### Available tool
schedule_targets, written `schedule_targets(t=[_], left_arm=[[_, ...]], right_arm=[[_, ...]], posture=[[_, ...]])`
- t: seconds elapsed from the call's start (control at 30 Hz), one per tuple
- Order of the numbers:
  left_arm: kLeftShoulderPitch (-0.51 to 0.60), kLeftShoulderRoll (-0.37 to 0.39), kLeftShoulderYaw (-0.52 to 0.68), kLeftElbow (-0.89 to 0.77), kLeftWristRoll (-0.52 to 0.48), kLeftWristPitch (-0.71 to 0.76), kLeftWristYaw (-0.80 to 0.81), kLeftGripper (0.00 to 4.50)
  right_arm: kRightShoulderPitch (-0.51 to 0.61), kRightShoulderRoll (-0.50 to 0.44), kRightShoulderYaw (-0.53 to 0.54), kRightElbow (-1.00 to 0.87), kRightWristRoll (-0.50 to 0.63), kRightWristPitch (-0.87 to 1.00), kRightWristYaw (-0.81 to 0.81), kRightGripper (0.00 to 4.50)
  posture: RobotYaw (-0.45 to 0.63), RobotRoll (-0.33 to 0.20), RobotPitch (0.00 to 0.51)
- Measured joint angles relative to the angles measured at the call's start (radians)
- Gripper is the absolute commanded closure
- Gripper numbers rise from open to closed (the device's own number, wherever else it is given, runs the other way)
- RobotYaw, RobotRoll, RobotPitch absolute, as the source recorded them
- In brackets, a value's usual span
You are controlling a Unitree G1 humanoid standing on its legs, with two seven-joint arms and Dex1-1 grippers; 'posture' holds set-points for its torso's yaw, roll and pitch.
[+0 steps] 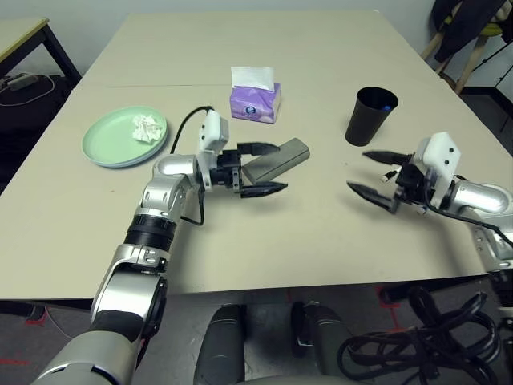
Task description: Organize and tidy the items on the table.
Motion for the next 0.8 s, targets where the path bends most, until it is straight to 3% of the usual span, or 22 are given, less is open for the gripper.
schedule_targets(t=[0.17, 0.37, 0.63, 0.8], left_arm=[[0.002, -0.019, -0.003, -0.013, -0.001, 0.03, 0.043, 0.03], [0.028, -0.033, 0.006, -0.044, -0.003, 0.032, 0.1, 0.03], [0.062, -0.046, 0.029, -0.087, -0.023, 0.05, 0.147, 0.03], [0.068, -0.053, 0.03, -0.115, -0.025, 0.065, 0.163, 0.03]], right_arm=[[-0.184, -0.079, 0.104, 0.252, -0.153, -0.203, 0.163, 0.0], [-0.411, -0.105, 0.228, 0.527, -0.364, -0.446, 0.212, 0.0], [-0.538, -0.072, 0.332, 0.673, -0.522, -0.721, 0.196, 0.0], [-0.584, -0.053, 0.378, 0.726, -0.618, -0.843, 0.104, 0.0]], posture=[[0.02, 0.0, 0.105], [0.03, 0.0, 0.111], [0.05, 0.0, 0.123], [0.06, 0.0, 0.127]])
